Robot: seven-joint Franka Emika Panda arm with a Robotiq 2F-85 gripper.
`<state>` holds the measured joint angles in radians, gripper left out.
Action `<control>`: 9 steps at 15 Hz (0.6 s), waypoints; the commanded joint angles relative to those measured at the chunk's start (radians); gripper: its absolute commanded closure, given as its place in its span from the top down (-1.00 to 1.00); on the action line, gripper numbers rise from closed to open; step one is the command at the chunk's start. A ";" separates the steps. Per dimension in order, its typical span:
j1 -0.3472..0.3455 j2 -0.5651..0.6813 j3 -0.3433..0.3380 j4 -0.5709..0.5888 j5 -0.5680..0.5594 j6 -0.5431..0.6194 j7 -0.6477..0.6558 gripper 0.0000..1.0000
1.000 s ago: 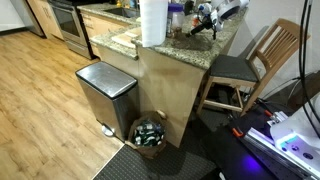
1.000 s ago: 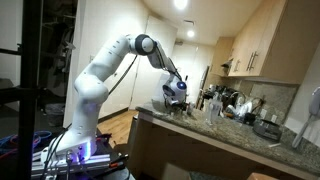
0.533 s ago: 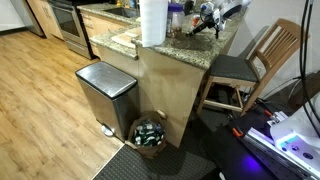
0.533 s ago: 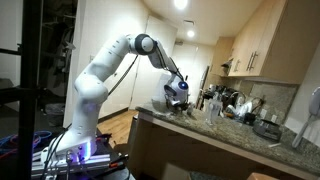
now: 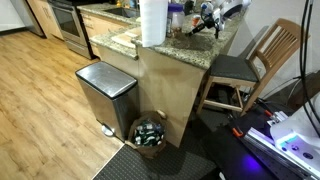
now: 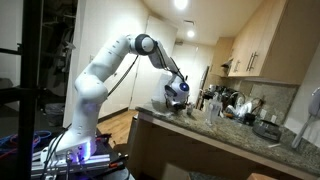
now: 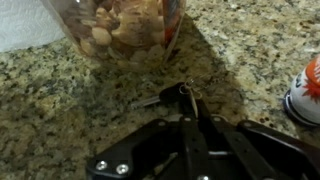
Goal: Take the bottle on the tissue roll and put it on the table, then take the object and put it on the bottle
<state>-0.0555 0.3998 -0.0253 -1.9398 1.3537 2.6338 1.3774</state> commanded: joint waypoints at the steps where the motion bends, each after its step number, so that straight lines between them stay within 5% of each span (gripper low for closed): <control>1: 0.005 0.016 0.003 -0.026 0.016 -0.054 -0.014 -1.00; 9: 0.108 -0.244 0.019 -0.156 0.041 0.277 -0.023 -1.00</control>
<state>0.0081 0.3098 -0.0211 -1.9888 1.3551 2.7729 1.3794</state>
